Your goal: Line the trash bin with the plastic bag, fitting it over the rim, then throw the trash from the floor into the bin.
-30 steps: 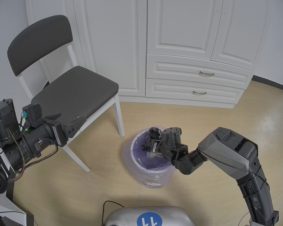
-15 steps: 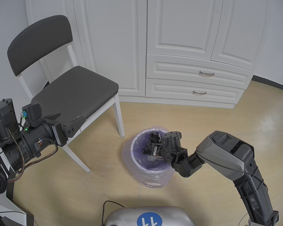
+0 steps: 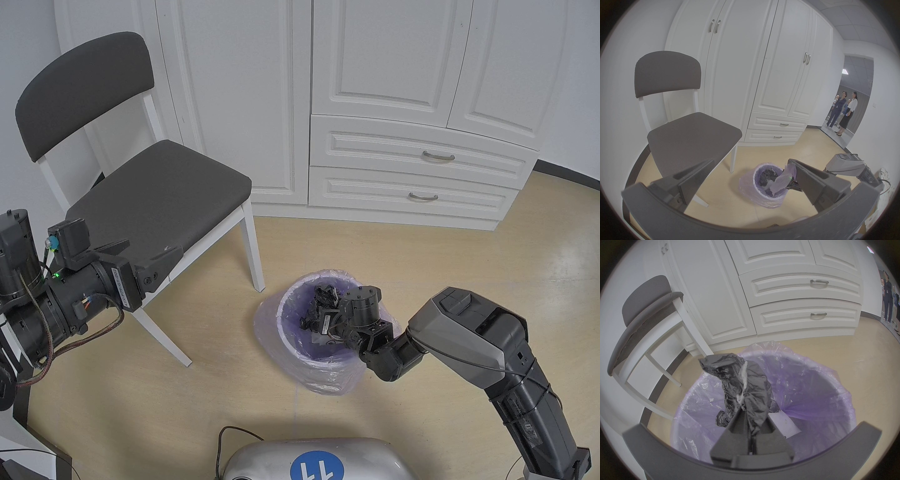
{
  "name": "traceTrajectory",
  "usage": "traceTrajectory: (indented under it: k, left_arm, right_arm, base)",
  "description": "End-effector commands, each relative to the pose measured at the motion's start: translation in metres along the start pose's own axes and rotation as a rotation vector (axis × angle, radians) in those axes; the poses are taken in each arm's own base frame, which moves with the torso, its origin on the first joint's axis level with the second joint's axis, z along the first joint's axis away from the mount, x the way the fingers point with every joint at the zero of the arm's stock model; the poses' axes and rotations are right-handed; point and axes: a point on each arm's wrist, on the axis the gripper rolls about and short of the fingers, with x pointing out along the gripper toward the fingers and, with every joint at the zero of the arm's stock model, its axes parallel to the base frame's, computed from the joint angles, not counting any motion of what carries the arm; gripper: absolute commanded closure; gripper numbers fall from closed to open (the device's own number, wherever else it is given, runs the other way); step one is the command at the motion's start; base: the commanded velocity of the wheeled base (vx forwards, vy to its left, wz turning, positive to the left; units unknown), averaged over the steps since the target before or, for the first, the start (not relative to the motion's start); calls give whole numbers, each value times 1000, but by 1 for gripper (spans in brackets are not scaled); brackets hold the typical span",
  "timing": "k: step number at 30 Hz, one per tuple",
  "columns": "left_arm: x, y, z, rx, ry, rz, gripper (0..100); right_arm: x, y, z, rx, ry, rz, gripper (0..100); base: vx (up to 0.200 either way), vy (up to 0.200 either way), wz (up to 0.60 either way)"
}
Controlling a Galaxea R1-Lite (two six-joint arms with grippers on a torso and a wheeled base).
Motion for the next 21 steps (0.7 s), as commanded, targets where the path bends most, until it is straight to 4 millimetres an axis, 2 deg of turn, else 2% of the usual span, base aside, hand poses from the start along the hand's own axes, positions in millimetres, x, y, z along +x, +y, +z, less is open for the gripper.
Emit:
traceTrajectory:
  k: [1, 11, 12, 21]
  left_arm:
    - [0, 0, 0, 0, 0, 0, 0]
    - [0, 0, 0, 0, 0, 0, 0]
    - [0, 0, 0, 0, 0, 0, 0]
    - [2, 0, -8, 2, 35, -2, 0]
  right_arm:
    - [0, 0, -3, -3, 7, -1, 100]
    - [-6, 1, -3, -52, 13, 3, 100]
    - [-6, 1, -3, -52, 13, 3, 0]
    - [-19, 4, 13, -56, -4, 15, 0]
  base:
    - [0, 0, 0]
    - [0, 0, 0]
    - [0, 0, 0]
    - [0, 0, 0]
